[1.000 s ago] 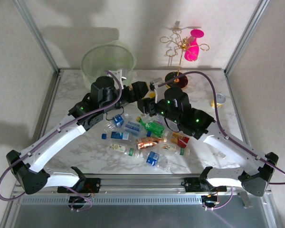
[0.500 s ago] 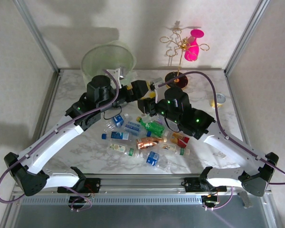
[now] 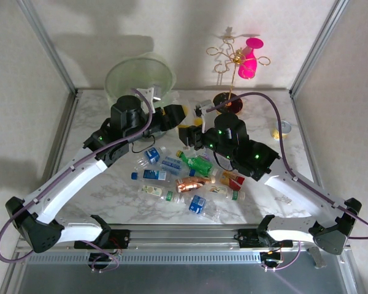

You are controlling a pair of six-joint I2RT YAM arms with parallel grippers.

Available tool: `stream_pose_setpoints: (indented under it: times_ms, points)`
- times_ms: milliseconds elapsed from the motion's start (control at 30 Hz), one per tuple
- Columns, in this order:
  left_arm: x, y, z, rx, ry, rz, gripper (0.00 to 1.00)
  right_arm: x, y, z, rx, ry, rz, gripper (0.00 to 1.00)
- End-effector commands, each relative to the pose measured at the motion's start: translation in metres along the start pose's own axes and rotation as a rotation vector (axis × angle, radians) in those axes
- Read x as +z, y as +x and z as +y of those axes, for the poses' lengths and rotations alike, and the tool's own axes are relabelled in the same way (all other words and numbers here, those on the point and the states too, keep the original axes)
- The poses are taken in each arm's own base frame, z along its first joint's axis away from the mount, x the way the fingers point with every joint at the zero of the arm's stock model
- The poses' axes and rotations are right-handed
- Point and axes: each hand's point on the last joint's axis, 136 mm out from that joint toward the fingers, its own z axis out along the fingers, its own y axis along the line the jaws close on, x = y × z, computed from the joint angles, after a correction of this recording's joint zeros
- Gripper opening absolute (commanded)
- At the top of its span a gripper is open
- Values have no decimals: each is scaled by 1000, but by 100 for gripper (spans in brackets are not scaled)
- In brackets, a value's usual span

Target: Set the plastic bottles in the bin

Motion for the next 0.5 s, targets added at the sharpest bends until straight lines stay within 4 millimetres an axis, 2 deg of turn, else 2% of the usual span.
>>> stream_pose_setpoints:
  times_ms: [0,67,133,200,300,467]
  points:
    - [-4,0,-28,37,125,17,45,9,21,-10,-16,49,61,53]
    - [-5,-1,-28,41,119,12,45,7,20,-11,-14,55,54,66]
    - [-7,-5,-26,47,103,-4,45,5,16,-11,-11,59,44,82]
    - [-10,-13,-19,37,71,-34,45,0,10,-11,-8,59,27,96]
    - [-14,-34,-2,-10,39,-72,44,-10,0,-9,-5,50,-8,99]
    - [-33,-85,23,-43,-32,-202,42,-33,-21,-4,1,19,-90,99]
